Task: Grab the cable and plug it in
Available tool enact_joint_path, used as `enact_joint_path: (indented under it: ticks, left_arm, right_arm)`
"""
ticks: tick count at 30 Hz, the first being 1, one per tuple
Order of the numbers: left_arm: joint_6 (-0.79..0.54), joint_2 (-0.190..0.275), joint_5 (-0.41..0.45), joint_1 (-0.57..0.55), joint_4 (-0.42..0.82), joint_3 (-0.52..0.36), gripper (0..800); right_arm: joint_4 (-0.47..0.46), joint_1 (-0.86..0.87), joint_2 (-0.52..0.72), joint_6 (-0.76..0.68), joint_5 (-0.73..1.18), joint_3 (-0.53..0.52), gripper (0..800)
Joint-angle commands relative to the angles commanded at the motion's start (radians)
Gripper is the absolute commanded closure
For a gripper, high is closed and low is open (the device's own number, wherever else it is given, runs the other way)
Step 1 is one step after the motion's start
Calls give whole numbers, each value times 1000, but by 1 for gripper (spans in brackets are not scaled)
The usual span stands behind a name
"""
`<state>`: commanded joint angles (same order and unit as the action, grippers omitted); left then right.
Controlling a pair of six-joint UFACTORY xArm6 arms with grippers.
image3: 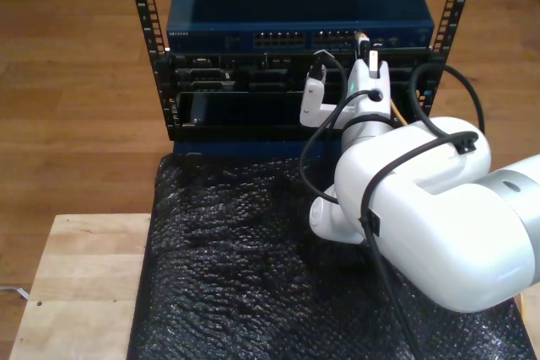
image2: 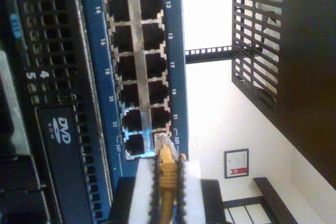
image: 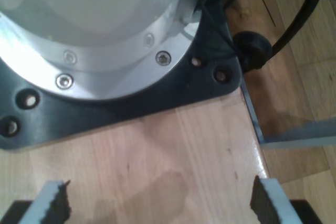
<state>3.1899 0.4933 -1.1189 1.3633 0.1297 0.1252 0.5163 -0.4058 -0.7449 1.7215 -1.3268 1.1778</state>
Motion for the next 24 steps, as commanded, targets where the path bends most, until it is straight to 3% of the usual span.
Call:
enact_joint_path:
  ticks: [24]
  left_arm:
    - [0, 0, 0, 0, 0, 0, 0]
  right_arm:
    - [0, 3, -25, 5, 11, 44, 800]
